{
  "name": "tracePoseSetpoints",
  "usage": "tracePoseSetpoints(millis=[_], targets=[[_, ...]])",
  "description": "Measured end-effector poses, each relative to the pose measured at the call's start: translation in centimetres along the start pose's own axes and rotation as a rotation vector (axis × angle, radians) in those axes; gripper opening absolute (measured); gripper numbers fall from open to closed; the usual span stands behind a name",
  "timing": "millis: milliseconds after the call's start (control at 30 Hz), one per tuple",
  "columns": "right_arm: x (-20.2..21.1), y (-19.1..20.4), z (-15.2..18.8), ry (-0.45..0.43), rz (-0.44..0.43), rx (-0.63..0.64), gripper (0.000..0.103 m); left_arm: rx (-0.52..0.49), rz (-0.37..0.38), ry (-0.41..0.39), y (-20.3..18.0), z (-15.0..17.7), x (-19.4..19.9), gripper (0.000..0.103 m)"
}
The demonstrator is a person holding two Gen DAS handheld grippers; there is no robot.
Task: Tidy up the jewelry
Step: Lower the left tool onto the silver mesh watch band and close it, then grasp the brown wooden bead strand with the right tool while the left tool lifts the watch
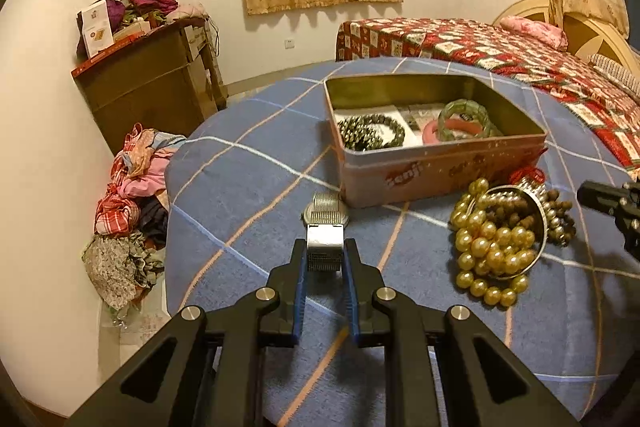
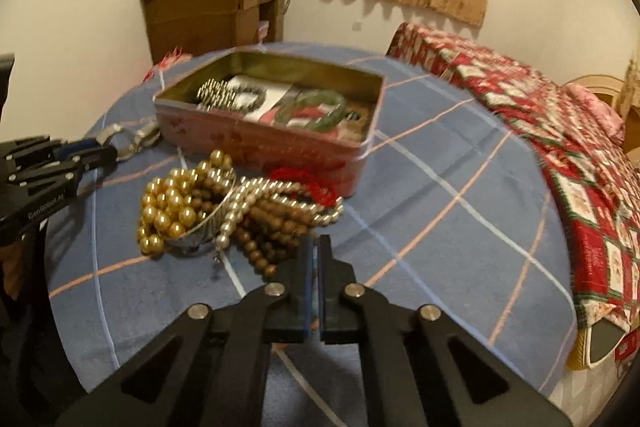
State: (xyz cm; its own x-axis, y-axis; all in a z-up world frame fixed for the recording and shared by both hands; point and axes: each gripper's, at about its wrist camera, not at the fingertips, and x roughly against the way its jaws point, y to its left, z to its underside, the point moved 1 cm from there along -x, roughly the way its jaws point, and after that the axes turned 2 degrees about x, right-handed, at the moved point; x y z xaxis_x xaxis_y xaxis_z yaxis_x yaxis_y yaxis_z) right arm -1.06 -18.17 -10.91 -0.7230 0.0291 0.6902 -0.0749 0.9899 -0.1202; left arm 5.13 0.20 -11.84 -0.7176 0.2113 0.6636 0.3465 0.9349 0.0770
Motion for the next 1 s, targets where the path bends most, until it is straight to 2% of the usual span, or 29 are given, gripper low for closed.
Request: tracePoseSetpoints(millis=[100,233,267,333,367,600,667,700,733,867,900,1000], targets=[[1.2,-0.4,-0.7,-0.051,0.025,-0.012,0.002,-0.001,0.006,-0.005,-0.1,-0.2,0.3,0.016],[1.2,-0.3,-1.2,-0.048,-0.021,-0.008,0.004,0.003,0.006,0.005,0.0,-0.1,-0.1,0.016],[1.0,-0.2,-1.2,-0.041,-0.035,-0.005,0.010,0.002,0.005,0.007,0.0,0.0,-0.1,0.016],[0.2,0.2,-1.1,-0.023,-0.037,0.008,0.051,0.003,0.005,0.011,0.0,0.1,-0.3,0.016],[0.0,0.2,-1.0,-0.021,-0.036,0.012,0.054,0.003,0.006,0.013,0.1,0.1,-0.4,0.016],[-2.3,0.8,-1.2,0.051,-0.035,0.070,0.045,0.006,0.013,0.031,0.2,0.4,-1.0,0.016],[-2.9,0.9,-1.2,0.066,-0.061,0.083,0.035,0.006,0.015,0.032,0.2,0.4,-1.0,0.016],[-2.7,1.0,-1.1,0.057,-0.066,0.088,0.021,0.007,0.015,0.031,0.2,0.4,-1.0,0.016],[-2.7,1.1,-1.0,0.061,-0.053,0.103,0.017,0.008,0.016,0.028,0.2,0.4,-0.9,0.016],[-1.5,1.4,-0.5,0.032,-0.045,0.100,0.015,0.006,0.008,-0.002,0.1,0.0,-0.1,0.016],[-1.0,1.4,-0.5,0.017,-0.037,0.096,0.009,0.004,0.003,-0.009,0.1,-0.2,0.1,0.016],[0.8,1.4,-0.8,-0.031,0.004,0.085,0.009,0.009,-0.003,-0.042,0.3,-0.8,1.3,0.016]])
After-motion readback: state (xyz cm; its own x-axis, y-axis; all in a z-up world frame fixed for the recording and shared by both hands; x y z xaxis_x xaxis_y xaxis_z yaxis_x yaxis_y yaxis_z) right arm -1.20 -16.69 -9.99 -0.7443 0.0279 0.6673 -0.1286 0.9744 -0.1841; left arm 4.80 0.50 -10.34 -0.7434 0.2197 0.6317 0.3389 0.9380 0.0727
